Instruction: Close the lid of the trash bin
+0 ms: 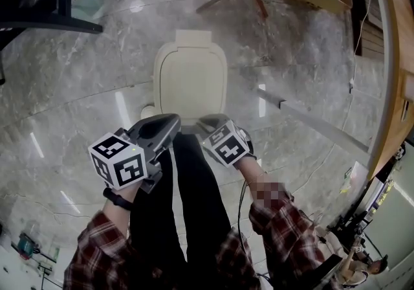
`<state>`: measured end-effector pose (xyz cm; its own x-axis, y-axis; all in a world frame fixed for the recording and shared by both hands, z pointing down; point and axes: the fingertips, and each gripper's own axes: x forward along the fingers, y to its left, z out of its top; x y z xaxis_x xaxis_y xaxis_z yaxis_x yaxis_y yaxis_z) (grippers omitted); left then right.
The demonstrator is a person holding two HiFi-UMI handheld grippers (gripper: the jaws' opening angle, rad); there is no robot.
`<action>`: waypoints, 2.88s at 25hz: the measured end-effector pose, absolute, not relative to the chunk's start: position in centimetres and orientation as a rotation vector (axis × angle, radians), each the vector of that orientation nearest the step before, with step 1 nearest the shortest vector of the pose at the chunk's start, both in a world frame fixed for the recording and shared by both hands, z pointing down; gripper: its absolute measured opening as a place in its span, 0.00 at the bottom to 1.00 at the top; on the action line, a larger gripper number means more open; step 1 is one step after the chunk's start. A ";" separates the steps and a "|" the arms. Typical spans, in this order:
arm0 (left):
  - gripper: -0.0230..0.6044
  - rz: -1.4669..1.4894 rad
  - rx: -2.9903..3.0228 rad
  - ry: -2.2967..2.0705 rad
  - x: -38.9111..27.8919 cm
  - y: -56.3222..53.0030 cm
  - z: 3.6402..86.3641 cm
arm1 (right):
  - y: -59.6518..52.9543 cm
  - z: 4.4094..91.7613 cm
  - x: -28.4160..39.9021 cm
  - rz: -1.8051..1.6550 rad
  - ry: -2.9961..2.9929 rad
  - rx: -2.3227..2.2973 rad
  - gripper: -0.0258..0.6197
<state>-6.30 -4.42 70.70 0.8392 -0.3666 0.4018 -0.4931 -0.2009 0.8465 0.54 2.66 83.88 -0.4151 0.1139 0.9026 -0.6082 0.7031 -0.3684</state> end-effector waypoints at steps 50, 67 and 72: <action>0.05 -0.297 2.553 -0.783 -8.5 -6.1 15.6 | -8.4 16.7 -3.6 0.375 -2.796 1.062 0.06; 0.05 -0.266 2.541 -0.711 -8.4 -5.9 16.1 | -8.7 16.6 -3.9 0.382 -2.770 1.102 0.06; 0.06 -0.261 2.524 -0.729 -8.9 -6.1 16.6 | -9.0 17.1 -4.0 0.399 -2.765 1.099 0.06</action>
